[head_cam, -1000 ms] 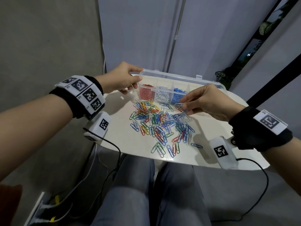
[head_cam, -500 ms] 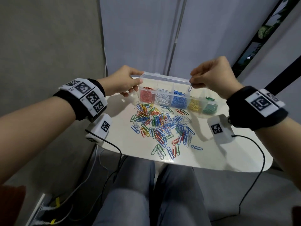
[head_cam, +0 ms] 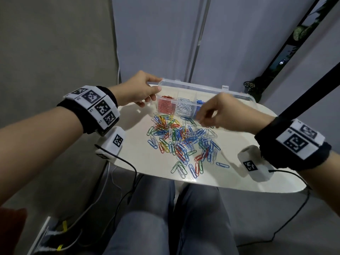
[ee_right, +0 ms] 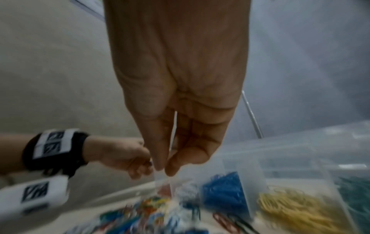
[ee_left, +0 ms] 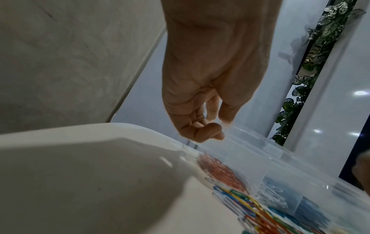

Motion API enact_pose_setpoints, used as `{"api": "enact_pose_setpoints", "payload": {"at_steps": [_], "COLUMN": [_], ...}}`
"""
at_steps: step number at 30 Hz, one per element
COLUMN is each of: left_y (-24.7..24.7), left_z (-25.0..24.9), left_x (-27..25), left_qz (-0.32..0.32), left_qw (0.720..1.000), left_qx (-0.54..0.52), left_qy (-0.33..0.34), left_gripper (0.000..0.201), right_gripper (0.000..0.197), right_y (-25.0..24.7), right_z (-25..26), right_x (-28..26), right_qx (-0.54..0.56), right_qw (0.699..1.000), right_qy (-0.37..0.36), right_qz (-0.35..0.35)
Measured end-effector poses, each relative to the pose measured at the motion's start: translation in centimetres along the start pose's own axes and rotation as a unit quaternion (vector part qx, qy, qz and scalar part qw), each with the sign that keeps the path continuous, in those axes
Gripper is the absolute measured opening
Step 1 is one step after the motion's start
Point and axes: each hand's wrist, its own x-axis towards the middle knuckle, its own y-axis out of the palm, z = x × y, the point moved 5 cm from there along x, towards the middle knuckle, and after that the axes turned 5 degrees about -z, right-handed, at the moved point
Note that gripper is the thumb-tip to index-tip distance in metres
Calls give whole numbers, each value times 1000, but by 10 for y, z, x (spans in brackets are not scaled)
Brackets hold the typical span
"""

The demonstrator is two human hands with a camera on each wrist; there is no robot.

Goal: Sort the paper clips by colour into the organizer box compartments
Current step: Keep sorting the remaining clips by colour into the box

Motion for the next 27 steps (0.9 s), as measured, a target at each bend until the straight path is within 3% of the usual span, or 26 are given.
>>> {"api": "enact_pose_setpoints", "payload": {"at_steps": [3, 7, 17, 21, 27], "left_y": [1, 0, 0, 0, 1], "left_z": [0, -1, 1, 1, 0], "left_x": [0, 0, 1, 1, 1], "left_qz": [-2, -2, -4, -3, -4], "left_qw": [1000, 1000, 1000, 1000, 1000], "left_qx": [-4, -6, -7, -6, -7], "left_qy": [0, -1, -3, -2, -1], "left_gripper": [48, 48, 47, 48, 47], "right_gripper": [25, 30, 8, 12, 10], "right_y": [20, 32, 35, 36, 29], "right_z": [-9, -20, -31, -31, -38], "right_x": [-3, -3, -3, -6, -11], "right_qx": [-95, -144, -148, -155, -68], "right_qw": [994, 986, 985, 983, 994], "right_qy": [-11, -19, -6, -3, 52], "right_qz": [54, 83, 88, 96, 65]}}
